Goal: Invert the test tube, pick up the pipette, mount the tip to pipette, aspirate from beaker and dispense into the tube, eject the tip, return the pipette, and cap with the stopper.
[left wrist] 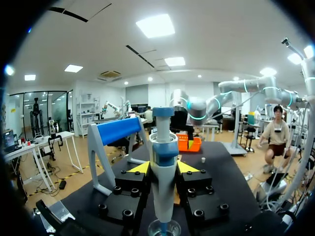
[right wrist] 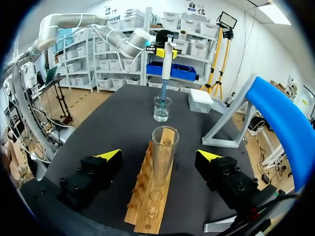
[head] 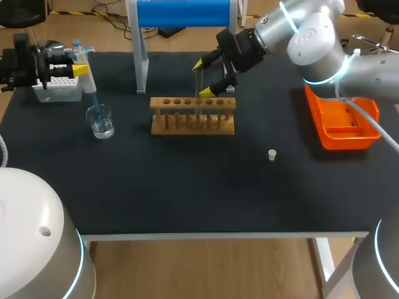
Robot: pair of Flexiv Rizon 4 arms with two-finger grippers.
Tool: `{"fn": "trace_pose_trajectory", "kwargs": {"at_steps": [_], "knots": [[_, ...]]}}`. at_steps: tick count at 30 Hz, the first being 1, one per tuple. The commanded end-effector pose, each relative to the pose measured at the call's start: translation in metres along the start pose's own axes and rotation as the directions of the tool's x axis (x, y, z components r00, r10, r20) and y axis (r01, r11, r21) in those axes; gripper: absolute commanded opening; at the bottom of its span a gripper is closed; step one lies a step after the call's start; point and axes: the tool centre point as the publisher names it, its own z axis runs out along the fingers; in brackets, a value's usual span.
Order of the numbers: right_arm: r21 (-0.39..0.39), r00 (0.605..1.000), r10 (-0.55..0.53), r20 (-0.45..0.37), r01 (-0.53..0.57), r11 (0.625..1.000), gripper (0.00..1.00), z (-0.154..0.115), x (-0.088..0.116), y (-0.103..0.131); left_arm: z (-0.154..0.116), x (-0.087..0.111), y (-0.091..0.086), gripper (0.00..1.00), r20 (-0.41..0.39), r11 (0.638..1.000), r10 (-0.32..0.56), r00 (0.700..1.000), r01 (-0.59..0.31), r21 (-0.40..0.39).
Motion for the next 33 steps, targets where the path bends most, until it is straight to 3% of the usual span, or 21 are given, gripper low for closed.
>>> {"fn": "trace_pose_trajectory", "kwargs": {"at_steps": [1, 33], "knots": [[0.009, 1.0, 0.001, -0.019, -0.001, 1.0, 1.0, -0.002, -0.004, -0.001, -0.001, -0.001, -0.001, 0.0, -0.005, 1.0, -0.001, 1.0, 0.001, 0.0], [0.047, 1.0, 0.006, -0.004, -0.006, 0.999, 1.0, 0.008, -0.007, -0.002, -0.001, -0.001, -0.001, 0.0, -0.005, 1.0, -0.001, 1.0, 0.001, 0.0]]}}
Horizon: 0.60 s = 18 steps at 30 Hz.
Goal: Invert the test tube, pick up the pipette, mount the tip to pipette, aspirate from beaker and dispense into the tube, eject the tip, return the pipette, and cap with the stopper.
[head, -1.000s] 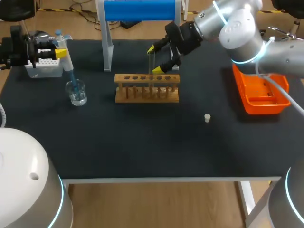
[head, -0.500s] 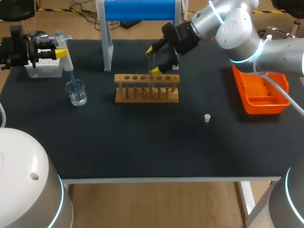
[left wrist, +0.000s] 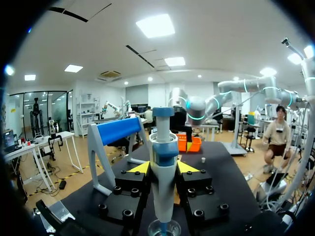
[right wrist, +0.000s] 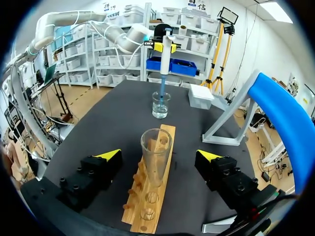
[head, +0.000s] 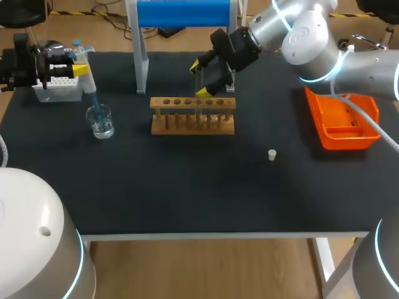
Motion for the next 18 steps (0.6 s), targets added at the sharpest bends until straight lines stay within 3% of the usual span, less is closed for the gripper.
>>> {"fn": "trace_pose_trajectory", "kwargs": {"at_steps": [1, 18], "knots": [[0.002, 1.0, 0.0, -0.003, 0.0, 1.0, 1.0, -0.0007, -0.001, 0.0, -0.0014, -0.0005, -0.0005, 0.0, -0.005, 1.0, -0.001, 1.0, 0.001, 0.0], [0.002, 1.0, 0.0, -0.003, 0.0, 1.0, 1.0, -0.0007, -0.001, 0.0, -0.0014, -0.0005, -0.0005, 0.0, -0.005, 1.0, -0.001, 1.0, 0.001, 0.0]]}}
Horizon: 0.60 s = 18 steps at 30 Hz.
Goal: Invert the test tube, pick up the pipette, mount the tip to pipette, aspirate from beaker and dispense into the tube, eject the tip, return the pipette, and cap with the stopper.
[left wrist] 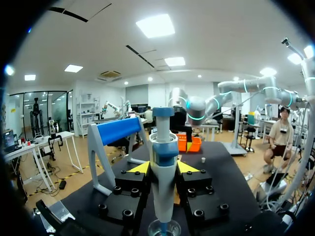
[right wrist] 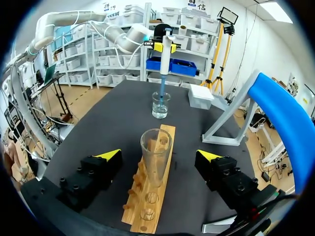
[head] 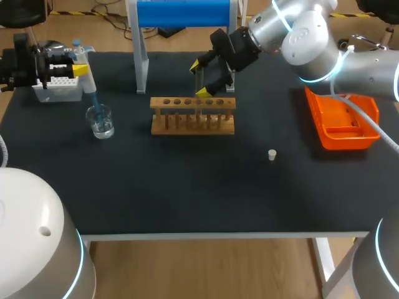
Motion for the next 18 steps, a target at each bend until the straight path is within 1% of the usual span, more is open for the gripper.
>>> {"fn": "trace_pose_trajectory", "kwargs": {"at_steps": [1, 6, 9, 18], "knots": [[0.003, 1.0, 0.0, -0.004, 0.0, 1.0, 1.0, -0.001, -0.001, 0.0, -0.001, -0.001, -0.001, 0.0, -0.005, 1.0, -0.001, 1.0, 0.001, 0.0], [0.003, 1.0, 0.0, -0.004, 0.0, 1.0, 1.0, -0.001, -0.001, 0.0, -0.001, -0.001, -0.001, 0.0, -0.005, 1.0, -0.001, 1.0, 0.001, 0.0], [0.003, 1.0, 0.0, -0.004, 0.0, 1.0, 1.0, -0.001, -0.001, 0.0, -0.002, 0.002, -0.005, 0.0, 0.004, 1.0, 0.005, 1.0, -0.005, -0.002], [0.003, 1.0, 0.0, -0.004, 0.0, 1.0, 1.0, -0.001, -0.001, 0.0, -0.005, 0.01, -0.032, 0.0, 0.03, 0.999, 0.03, 0.999, -0.029, -0.016]]}}
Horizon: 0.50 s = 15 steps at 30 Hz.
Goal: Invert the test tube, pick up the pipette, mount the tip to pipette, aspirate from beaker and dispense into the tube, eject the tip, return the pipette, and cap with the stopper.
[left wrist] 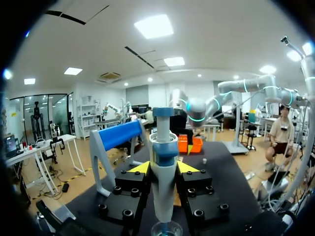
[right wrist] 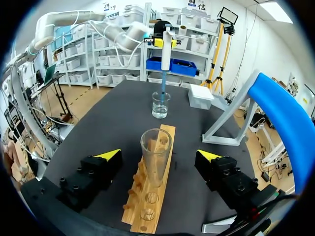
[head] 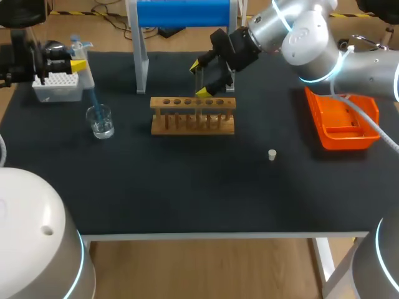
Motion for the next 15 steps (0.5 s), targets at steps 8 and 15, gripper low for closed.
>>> {"fn": "trace_pose_trajectory", "kwargs": {"at_steps": [8, 15], "knots": [[0.003, 1.0, 0.0, -0.004, 0.0, 1.0, 1.0, -0.001, -0.001, 0.0, 0.007, 0.009, -0.046, 0.0, 0.007, 0.998, 0.0, 1.0, 0.001, -0.056], [0.003, 1.0, 0.0, -0.004, 0.0, 1.0, 1.0, -0.001, -0.001, 0.0, 0.017, 0.01, -0.079, 0.0, 0.008, 0.997, 0.0, 1.0, 0.001, -0.082]]}}
